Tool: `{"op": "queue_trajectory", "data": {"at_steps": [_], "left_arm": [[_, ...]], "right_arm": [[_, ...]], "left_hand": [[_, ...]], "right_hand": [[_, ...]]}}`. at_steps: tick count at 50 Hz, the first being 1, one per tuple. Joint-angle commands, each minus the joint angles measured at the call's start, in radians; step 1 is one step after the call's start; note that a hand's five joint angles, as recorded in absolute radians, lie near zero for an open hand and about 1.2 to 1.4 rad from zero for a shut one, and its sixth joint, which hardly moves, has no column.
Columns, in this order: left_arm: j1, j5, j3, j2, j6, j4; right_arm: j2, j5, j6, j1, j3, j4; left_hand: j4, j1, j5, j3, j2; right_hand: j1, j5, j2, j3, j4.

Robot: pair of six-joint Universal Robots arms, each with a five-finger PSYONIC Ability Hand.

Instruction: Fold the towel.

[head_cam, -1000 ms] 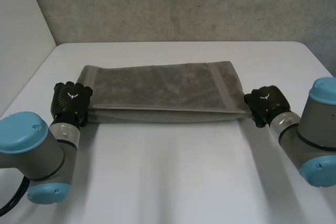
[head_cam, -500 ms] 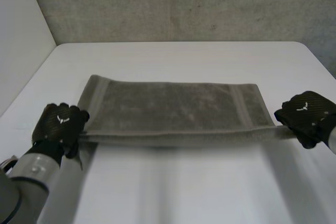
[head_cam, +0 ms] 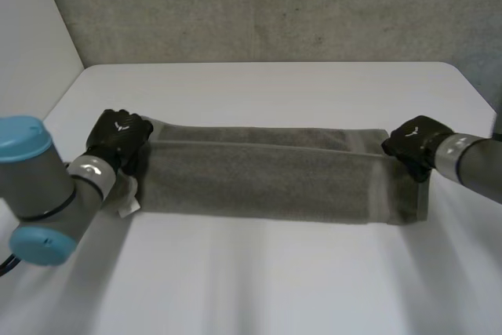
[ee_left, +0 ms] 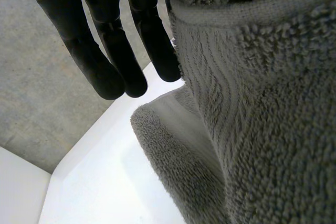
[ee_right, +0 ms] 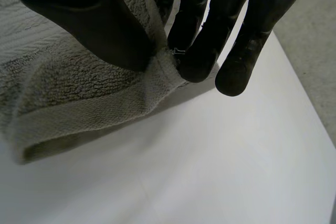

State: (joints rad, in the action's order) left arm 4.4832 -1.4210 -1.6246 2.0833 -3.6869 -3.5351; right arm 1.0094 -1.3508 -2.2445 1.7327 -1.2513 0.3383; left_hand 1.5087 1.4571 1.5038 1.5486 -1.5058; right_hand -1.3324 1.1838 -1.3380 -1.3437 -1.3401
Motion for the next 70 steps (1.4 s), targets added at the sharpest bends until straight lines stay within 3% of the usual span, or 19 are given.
{"op": "queue_trajectory", "data": {"at_steps": [1,7,9,15,23,28,33,43,45,46,48,50,61,70], "left_arm": [[-0.012,-0.001,0.08,0.06,0.004,0.073],[-0.024,-0.009,-0.005,0.0,0.007,0.122],[-0.021,-0.01,-0.066,-0.046,0.007,0.128],[-0.016,-0.036,-0.14,-0.109,0.005,0.128],[-0.013,-0.249,-0.277,-0.199,0.013,0.116],[-0.013,-0.318,-0.334,-0.241,0.016,0.082],[-0.009,-0.351,-0.395,-0.267,0.019,0.007],[0.017,-0.354,-0.477,-0.335,0.019,-0.036],[0.022,-0.343,-0.501,-0.382,0.019,-0.039],[0.022,-0.343,-0.502,-0.382,0.019,-0.039],[0.027,-0.328,-0.518,-0.44,0.022,-0.044],[0.027,-0.316,-0.523,-0.471,0.024,-0.044],[0.105,-0.162,-0.48,-0.666,0.022,-0.044],[0.122,-0.027,-0.488,-0.709,0.022,-0.031]], "right_arm": [[-0.054,-0.021,-0.047,0.027,0.018,-0.03],[-0.023,-0.013,-0.09,0.013,-0.059,-0.085],[-0.012,-0.011,-0.09,0.01,-0.079,-0.091],[0.005,-0.011,-0.09,0.008,-0.146,-0.12],[0.094,-0.01,-0.09,0.007,-0.254,-0.179],[0.16,-0.007,-0.092,0.005,-0.307,-0.194],[0.287,0.036,-0.092,-0.042,-0.408,-0.214],[0.393,0.084,-0.093,-0.091,-0.519,-0.217],[0.408,0.085,-0.093,-0.097,-0.536,-0.219],[0.428,0.087,-0.093,-0.104,-0.554,-0.219],[0.454,0.094,-0.092,-0.114,-0.573,-0.219],[0.507,0.113,-0.095,-0.142,-0.597,-0.219],[0.777,0.208,-0.21,-0.245,-0.597,-0.217],[0.881,0.276,-0.234,-0.309,-0.617,-0.205]], "left_hand": [[-0.127,-0.075,-0.296,-0.167,0.124],[-0.338,-0.286,-0.508,-0.378,0.335],[-0.499,-0.447,-0.668,-0.539,0.496],[-0.617,-0.565,-0.787,-0.657,0.614],[-0.928,-0.876,-1.097,-0.968,0.925],[-1.08,-1.029,-1.25,-1.12,1.078],[-1.09,-1.038,-1.259,-1.13,1.087],[-1.022,-0.971,-1.192,-1.062,1.019],[-0.71,-0.659,-0.88,-0.75,0.707],[-0.708,-0.656,-0.878,-0.748,0.705],[-0.202,-0.151,-0.372,-0.242,0.2],[-0.113,-0.062,-0.283,-0.153,0.11],[-0.112,-0.061,-0.282,-0.152,0.11],[-0.112,-0.061,-0.282,-0.152,0.11]], "right_hand": [[-0.064,0.038,-0.058,-0.053,-0.056],[-0.064,0.038,-0.058,-0.053,-0.056],[-0.064,0.038,-0.058,-0.053,-0.056],[-0.064,0.038,-0.058,-0.053,-0.056],[-0.064,0.038,-0.058,-0.053,-0.056],[-0.064,0.038,-0.058,-0.053,-0.056],[-0.064,0.038,-0.058,-0.053,-0.056],[-0.064,0.038,-0.058,-0.053,-0.056],[-0.064,0.038,-0.058,-0.053,-0.056],[-0.064,0.038,-0.058,-0.053,-0.056],[-0.064,0.038,-0.058,-0.053,-0.056],[-0.064,0.038,-0.058,-0.053,-0.056],[-0.064,0.038,-0.058,-0.053,-0.056],[-0.064,0.038,-0.058,-0.053,-0.056]]}}
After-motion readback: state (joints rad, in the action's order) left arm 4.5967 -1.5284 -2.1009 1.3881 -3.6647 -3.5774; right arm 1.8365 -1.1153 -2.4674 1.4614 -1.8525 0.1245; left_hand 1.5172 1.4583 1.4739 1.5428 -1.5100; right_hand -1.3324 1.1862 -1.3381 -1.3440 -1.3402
